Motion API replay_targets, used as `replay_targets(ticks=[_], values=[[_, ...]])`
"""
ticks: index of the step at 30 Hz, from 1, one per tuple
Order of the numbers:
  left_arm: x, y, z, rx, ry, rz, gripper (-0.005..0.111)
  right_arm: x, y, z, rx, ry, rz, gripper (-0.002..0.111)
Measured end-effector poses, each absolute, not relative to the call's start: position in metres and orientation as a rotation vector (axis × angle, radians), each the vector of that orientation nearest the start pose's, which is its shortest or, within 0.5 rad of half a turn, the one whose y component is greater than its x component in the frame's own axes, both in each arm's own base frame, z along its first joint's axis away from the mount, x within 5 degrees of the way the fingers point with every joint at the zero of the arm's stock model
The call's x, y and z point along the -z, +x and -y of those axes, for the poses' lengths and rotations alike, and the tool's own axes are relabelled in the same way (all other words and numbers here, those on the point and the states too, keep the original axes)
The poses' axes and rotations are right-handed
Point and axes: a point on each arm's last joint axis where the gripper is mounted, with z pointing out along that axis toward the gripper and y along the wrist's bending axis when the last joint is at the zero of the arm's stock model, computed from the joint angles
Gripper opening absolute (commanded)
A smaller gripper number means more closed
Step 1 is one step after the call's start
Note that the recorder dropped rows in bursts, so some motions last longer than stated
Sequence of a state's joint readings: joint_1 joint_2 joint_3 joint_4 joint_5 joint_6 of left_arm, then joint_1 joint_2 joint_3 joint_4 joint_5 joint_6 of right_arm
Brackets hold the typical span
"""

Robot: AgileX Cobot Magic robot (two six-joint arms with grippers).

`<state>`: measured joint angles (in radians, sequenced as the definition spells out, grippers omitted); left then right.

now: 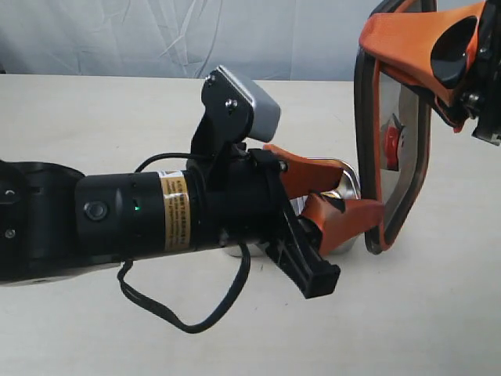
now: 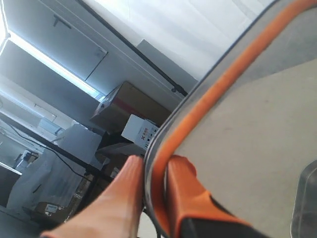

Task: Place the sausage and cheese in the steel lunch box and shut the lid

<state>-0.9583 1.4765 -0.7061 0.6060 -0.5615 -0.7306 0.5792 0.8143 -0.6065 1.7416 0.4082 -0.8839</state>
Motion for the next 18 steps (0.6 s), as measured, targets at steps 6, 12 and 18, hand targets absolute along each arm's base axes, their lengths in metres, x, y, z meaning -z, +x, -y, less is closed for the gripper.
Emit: replay_targets(ticks=[6, 12, 18], values=[[-0.254, 0.147, 0.271, 1.130, 0.931, -1.626, 0.055, -0.341, 0.125, -0.123, -1.387, -0.077, -1.824, -0.001], [-0.251, 0.154, 0.283, 1.142, 0.906, -1.643, 0.052, -0.338, 0.125, -0.128, -1.414, -0.107, -1.845, -0.001], [-0.249, 0.165, 0.296, 1.151, 0.862, -1.664, 0.000, -0.338, 0.124, -0.128, -1.429, -0.127, -1.845, -0.001]])
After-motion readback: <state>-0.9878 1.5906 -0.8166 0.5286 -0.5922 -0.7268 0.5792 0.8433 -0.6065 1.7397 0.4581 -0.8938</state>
